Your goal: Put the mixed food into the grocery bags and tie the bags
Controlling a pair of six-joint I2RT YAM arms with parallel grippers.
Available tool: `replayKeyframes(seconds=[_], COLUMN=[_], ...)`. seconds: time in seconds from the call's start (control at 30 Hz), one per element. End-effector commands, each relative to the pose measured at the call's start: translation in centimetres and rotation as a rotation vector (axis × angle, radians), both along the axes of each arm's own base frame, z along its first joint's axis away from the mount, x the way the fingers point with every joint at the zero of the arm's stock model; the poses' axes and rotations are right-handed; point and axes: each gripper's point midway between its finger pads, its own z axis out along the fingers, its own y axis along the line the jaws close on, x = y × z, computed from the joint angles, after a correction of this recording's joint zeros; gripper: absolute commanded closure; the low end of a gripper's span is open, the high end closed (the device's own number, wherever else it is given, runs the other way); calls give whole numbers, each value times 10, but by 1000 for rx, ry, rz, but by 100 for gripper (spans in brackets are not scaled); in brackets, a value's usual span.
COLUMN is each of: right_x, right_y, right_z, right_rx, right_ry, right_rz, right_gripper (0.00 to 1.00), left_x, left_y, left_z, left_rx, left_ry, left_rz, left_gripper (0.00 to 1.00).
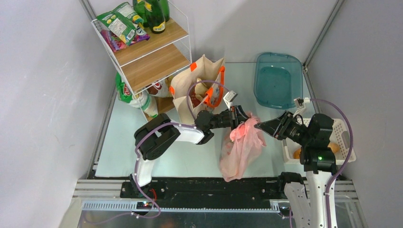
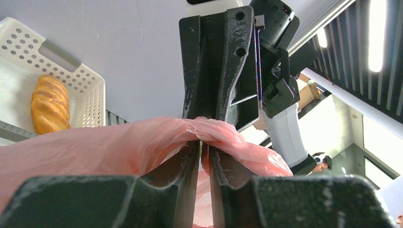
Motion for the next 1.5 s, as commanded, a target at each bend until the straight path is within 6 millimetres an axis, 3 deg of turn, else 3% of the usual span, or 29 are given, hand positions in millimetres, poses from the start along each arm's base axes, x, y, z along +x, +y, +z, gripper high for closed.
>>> replayKeyframes(seconds=[0.0, 0.1, 0.3, 0.4, 0.8, 0.87, 0.97, 1.07, 1.23, 1.47], right_x=[4, 3, 0, -1, 0, 1, 1, 1, 2, 5], right_y=[0, 3, 5, 6, 3, 2, 1, 0, -6, -13], right_z=[20, 20, 24, 24, 4, 3, 2, 3, 9, 14], right_rx=[20, 33, 58, 68, 20, 15, 8, 6, -16, -42], right_ry=[-69, -55, -50, -38, 8, 10, 9, 3, -35, -62], right_rz=[-2, 17, 37, 47, 52, 51, 43, 34, -32, -87], right_gripper=[69, 71, 64, 69, 71, 76, 99, 100, 100, 100], left_x=[-5, -5, -5, -5, -6, -6, -7, -8, -3, 1], left_y=[8, 8, 8, 8, 7, 8, 9, 10, 19, 36], left_z=[3, 5, 4, 6, 15, 17, 19, 19, 14, 6], left_rx=[-8, -12, -10, -14, -31, -33, -36, -36, -21, 19], left_ry=[-77, -81, -80, -84, -90, -89, -94, -97, -76, -52], left_rz=[-12, -12, -14, -14, -22, -22, -23, -21, 36, 100], left_gripper=[100, 100, 100, 100, 100, 100, 100, 100, 85, 79])
